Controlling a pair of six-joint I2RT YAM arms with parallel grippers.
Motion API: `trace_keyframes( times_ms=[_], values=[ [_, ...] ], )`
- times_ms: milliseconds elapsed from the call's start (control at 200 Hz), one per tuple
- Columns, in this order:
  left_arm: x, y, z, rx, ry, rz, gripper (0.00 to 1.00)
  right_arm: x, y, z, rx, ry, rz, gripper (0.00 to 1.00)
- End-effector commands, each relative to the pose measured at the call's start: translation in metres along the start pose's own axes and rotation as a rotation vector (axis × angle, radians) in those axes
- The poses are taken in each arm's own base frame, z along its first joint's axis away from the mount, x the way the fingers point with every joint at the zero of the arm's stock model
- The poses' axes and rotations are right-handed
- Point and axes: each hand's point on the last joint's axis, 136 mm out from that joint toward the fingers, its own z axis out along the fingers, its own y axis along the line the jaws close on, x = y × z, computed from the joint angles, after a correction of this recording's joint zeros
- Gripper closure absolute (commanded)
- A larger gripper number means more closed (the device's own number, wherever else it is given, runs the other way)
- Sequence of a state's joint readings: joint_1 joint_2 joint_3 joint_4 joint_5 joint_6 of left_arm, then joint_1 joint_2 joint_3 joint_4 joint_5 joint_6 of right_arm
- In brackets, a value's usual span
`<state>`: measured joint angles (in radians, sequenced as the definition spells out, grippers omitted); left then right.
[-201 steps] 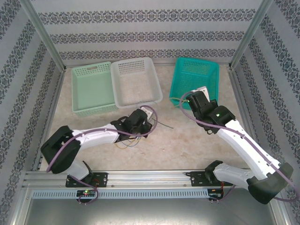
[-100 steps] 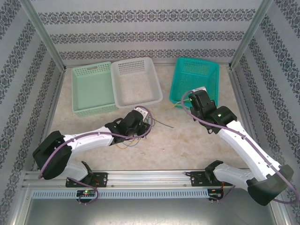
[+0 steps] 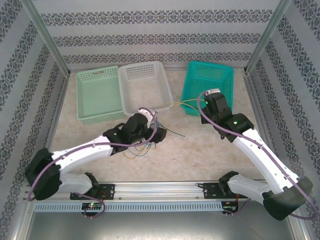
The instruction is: Untangle the cables
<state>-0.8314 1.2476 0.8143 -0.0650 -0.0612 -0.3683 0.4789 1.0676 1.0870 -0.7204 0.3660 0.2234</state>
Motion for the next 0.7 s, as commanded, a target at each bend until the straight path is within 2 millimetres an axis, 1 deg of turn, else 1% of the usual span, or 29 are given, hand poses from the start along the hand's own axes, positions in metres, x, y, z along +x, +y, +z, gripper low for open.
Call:
trace_keyframes(
  times_ms=[0, 70, 185, 285, 375, 475, 535, 694],
  values=[
    [-0.019, 0.005, -0.015, -0.025, -0.098, -0.053, 0.0, -0.007, 0.008, 0.002, -0.06, -0.03, 0.075, 1.0],
    [-0.03, 0.003, -0.02, -0.005, -0.135, -0.065, 0.0, -0.012, 0.013, 0.003, -0.111, -0.054, 0.126, 1.0],
    [-0.052, -0.002, -0.019, 0.055, -0.185, -0.123, 0.0, -0.023, 0.02, 0.003, -0.206, -0.091, 0.242, 1.0],
    [-0.071, -0.011, -0.014, 0.144, -0.226, -0.201, 0.0, -0.036, 0.024, 0.003, -0.255, -0.134, 0.334, 1.0],
    [-0.09, -0.026, -0.01, 0.228, -0.246, -0.247, 0.0, -0.048, 0.032, 0.001, -0.306, -0.175, 0.381, 1.0],
    [-0.107, -0.038, -0.004, 0.297, -0.279, -0.301, 0.0, -0.058, 0.042, -0.003, -0.338, -0.246, 0.379, 1.0],
    [-0.117, -0.042, 0.0, 0.337, -0.299, -0.336, 0.0, -0.06, 0.048, -0.005, -0.346, -0.269, 0.365, 1.0],
    [-0.131, -0.054, 0.01, 0.42, -0.313, -0.359, 0.0, -0.062, 0.062, -0.011, -0.358, -0.289, 0.31, 1.0]
  ],
)
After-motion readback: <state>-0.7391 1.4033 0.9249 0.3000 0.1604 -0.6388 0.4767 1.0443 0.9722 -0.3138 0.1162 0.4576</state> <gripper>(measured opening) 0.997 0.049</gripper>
